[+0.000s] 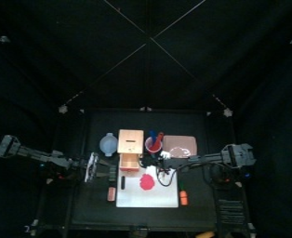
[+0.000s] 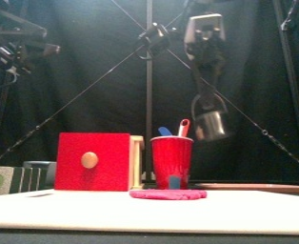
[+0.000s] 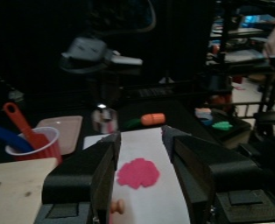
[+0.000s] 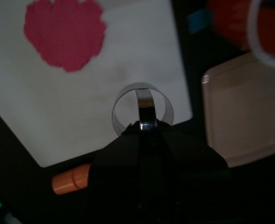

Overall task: Get the cutter from the drawer then cut the dough then place the extra dough in the bowl
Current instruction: Place the cutter on the board

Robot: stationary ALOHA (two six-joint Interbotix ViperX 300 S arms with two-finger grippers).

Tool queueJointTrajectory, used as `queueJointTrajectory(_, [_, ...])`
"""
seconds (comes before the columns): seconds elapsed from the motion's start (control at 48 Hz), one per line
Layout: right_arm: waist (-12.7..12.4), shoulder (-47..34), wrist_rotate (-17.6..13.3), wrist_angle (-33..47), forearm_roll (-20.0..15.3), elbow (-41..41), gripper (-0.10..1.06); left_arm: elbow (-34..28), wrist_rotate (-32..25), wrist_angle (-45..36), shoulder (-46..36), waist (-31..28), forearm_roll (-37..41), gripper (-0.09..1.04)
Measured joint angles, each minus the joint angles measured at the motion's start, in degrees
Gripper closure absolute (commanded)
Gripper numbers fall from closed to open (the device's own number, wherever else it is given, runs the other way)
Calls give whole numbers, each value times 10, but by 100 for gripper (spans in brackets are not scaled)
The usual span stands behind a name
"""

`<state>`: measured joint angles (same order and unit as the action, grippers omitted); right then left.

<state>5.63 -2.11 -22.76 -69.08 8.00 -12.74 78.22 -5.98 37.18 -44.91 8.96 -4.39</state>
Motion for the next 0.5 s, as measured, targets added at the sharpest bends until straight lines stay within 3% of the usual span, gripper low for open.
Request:
queueJointTrajectory(0.188, [13,49,-25,112,-23,-105,54,-16,0,0,-1,-52,0,14])
queueJointTrajectory(0.375, [22,66,-64,159,26,-175,54,-22,1,1,0,-81,0,14])
queueJointTrajectory(0.5, [31,66,-71,195,42,-200,53,-22,1,1,-1,-89,-4,14])
